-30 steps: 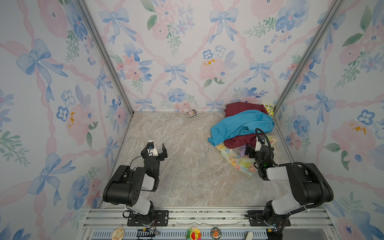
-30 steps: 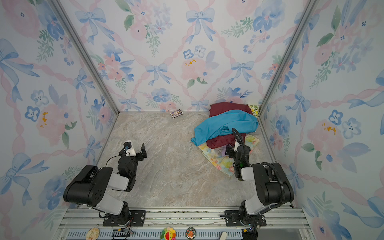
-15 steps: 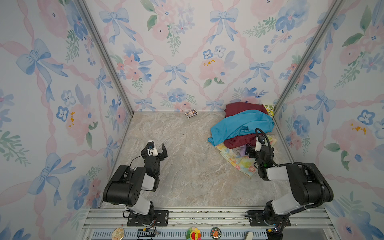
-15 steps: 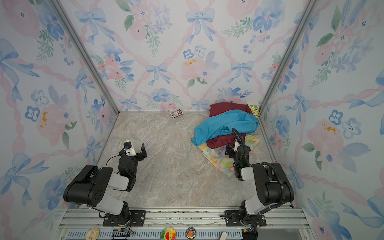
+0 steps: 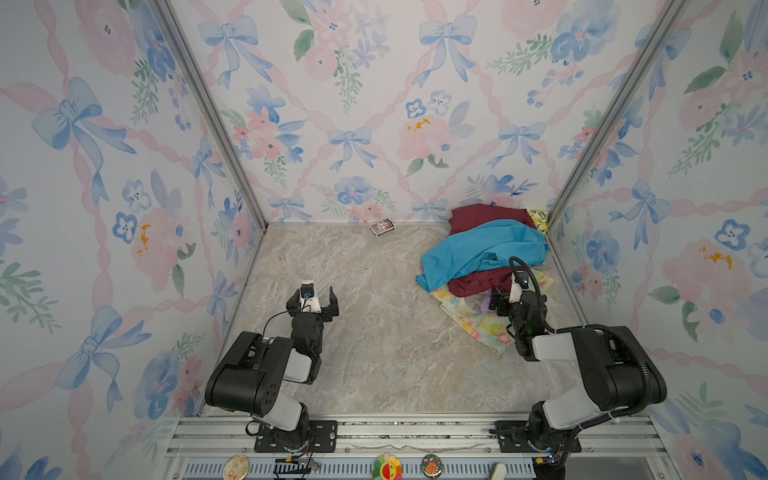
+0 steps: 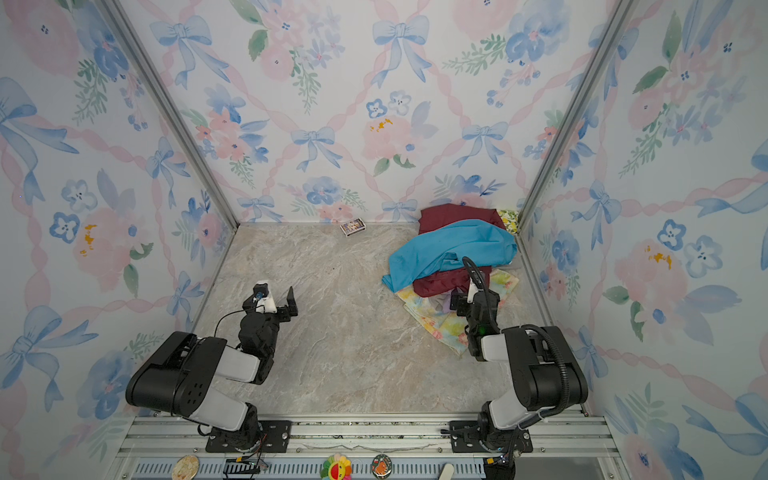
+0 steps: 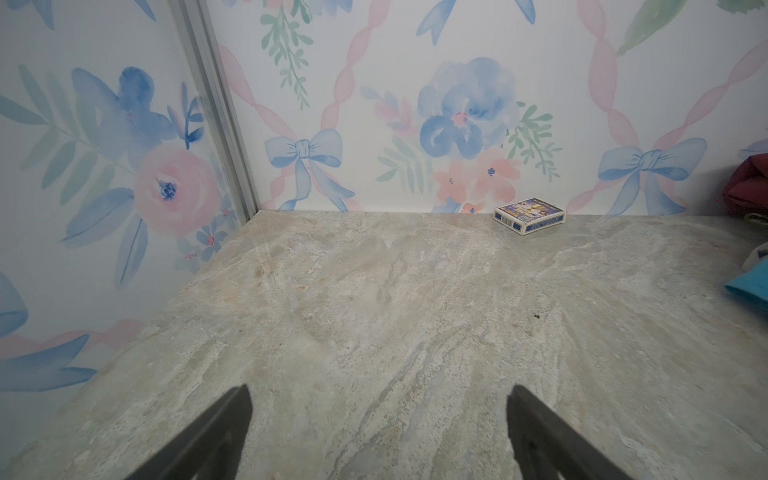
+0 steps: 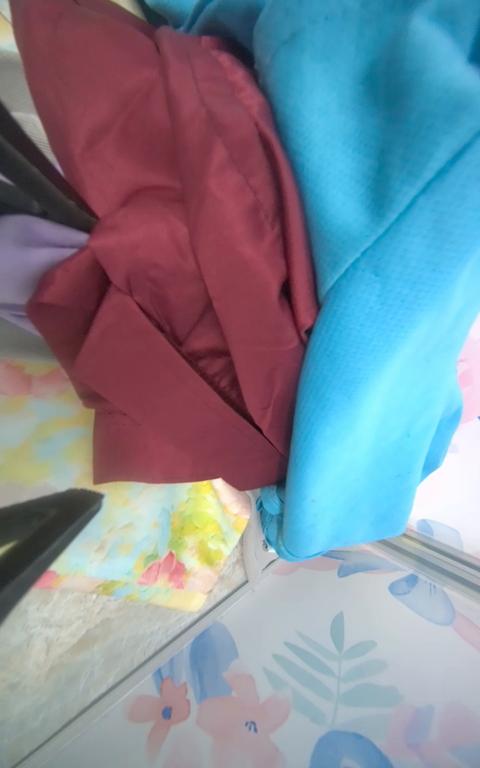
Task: Pick out a specific cloth from the pile
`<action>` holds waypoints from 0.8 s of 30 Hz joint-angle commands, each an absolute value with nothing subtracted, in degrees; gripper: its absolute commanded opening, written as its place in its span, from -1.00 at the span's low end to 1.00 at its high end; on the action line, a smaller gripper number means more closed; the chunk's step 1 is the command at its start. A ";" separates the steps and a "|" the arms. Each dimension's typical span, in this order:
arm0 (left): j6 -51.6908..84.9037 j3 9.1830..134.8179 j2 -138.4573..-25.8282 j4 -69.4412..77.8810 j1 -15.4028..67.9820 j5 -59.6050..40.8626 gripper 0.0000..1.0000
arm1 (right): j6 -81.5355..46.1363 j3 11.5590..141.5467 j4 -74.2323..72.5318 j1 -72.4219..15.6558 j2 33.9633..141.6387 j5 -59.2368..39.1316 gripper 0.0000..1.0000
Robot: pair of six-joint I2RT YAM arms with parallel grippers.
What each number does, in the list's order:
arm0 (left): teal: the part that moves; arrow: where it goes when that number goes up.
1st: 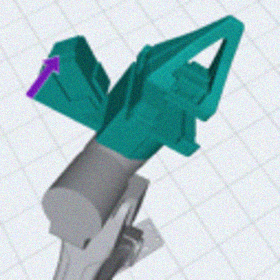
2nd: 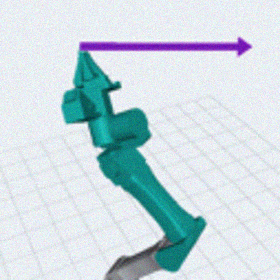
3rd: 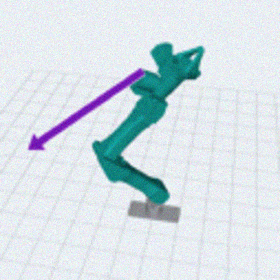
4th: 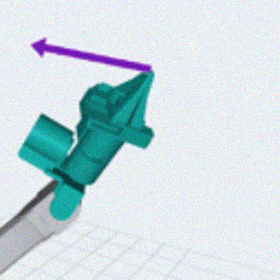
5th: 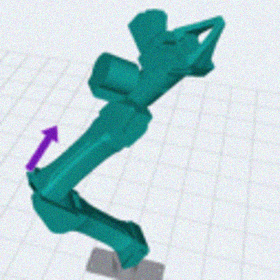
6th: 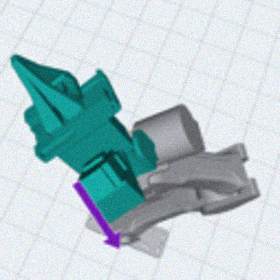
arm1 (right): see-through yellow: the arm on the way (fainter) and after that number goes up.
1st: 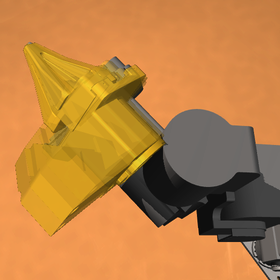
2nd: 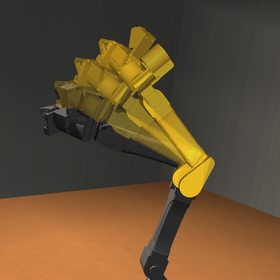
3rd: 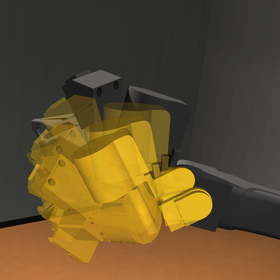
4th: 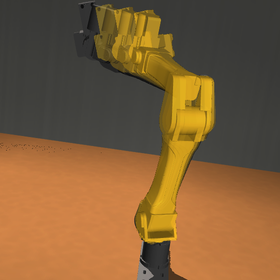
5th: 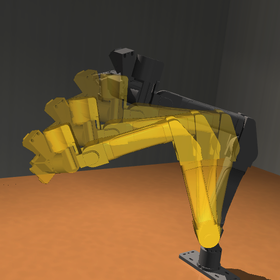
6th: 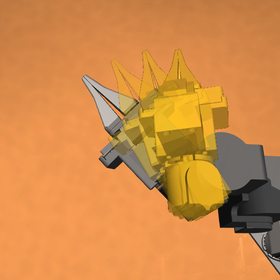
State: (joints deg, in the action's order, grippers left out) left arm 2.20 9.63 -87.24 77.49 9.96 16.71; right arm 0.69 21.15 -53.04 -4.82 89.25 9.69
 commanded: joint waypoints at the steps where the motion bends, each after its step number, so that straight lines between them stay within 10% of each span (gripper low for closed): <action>1: 0.66 8.41 -85.42 77.70 10.27 17.69 0.96 | 2.12 19.40 -57.08 -6.00 87.98 11.48 0.94; 24: -3.17 15.96 -70.44 59.35 27.69 32.95 0.96 | 8.96 9.21 -80.17 -13.92 89.24 22.24 0.94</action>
